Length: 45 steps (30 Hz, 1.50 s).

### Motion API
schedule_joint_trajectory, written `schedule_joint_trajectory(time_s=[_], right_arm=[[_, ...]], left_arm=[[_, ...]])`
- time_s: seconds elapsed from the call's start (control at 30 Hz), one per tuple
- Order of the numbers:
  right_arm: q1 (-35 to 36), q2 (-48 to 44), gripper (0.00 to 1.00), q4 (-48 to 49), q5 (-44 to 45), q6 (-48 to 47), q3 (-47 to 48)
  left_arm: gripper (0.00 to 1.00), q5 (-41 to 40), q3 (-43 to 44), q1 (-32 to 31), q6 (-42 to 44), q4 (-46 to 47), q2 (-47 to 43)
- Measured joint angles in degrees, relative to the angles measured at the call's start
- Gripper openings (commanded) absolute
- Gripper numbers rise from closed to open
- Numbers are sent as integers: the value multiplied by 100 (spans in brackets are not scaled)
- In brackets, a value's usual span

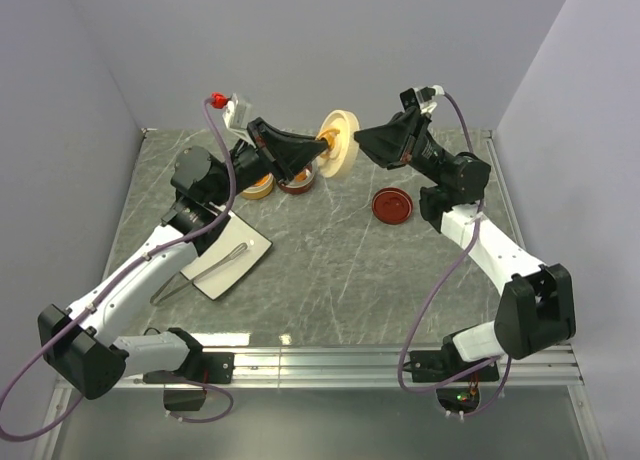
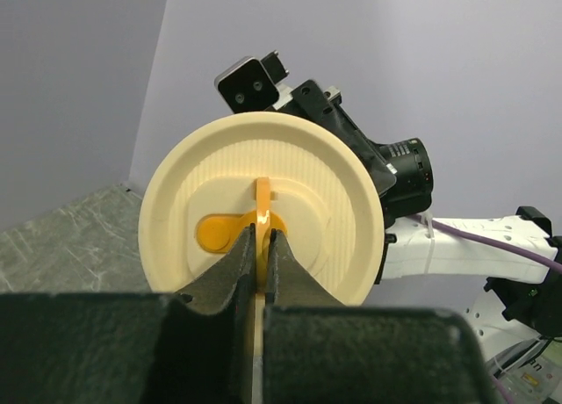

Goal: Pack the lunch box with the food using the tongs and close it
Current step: Pass the lid of the lunch box from the right arm to the left, then put the lid back on the lunch box

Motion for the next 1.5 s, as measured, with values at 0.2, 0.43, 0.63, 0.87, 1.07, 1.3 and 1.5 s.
schedule_joint_trajectory(time_s=[0.2, 0.43, 0.63, 0.87, 1.07, 1.3, 1.5], right_arm=[[-120, -155, 77, -841, -387, -588, 35], [-715, -219, 95, -3794, -1078, -3093, 699], [-920, -155, 98, -7967, -1185, -6798, 2264], [-929, -181, 100, -10915, -225, -9608, 2874], [-949, -302, 100, -11903, 577, -10598, 2793], [-955, -601, 100, -12163, 979, -11057, 2758], [-966, -634, 100, -12214, 1064, -11158, 2758]], left_arm=[[0, 179, 0, 319, 66, -385, -74], [0, -378, 669, 850, 1515, -2507, -157], [0, -1770, 1530, 946, 3163, -4138, 339], [0, -3115, 1978, 1241, 4256, -5270, 1759], [0, -3766, 2430, 1521, 4564, -5466, 2959], [0, -4649, 2599, 1582, 4328, -5195, 3689], [0, -4874, 2850, 1582, 4116, -5101, 4247]])
